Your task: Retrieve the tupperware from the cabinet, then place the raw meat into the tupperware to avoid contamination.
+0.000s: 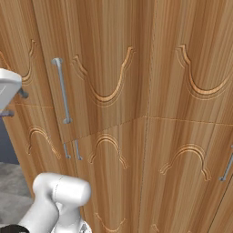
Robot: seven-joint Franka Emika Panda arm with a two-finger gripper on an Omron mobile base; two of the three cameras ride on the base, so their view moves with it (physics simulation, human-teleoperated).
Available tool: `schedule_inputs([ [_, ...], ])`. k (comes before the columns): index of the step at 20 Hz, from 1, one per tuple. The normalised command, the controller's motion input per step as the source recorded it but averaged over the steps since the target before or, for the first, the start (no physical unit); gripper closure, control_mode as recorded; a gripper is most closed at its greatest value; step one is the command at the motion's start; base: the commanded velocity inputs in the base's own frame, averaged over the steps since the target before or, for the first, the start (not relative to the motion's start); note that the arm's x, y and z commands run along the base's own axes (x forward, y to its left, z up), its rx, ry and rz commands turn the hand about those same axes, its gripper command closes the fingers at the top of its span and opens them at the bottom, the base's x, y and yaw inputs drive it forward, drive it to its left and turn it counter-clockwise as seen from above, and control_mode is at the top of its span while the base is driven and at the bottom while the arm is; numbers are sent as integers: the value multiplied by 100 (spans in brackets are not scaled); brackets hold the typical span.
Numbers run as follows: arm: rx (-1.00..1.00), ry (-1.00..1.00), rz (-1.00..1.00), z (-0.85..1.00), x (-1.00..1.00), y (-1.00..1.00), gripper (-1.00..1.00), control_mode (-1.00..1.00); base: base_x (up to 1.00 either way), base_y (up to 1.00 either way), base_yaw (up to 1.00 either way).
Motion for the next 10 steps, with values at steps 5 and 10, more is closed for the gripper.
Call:
schedule_inputs([
  [5,-22,41,-1,-18,69,-19,-100,-100,0,0,0],
  [10,-10,41,-9,-12,25,-48,-100,-100,0,0,0],
])
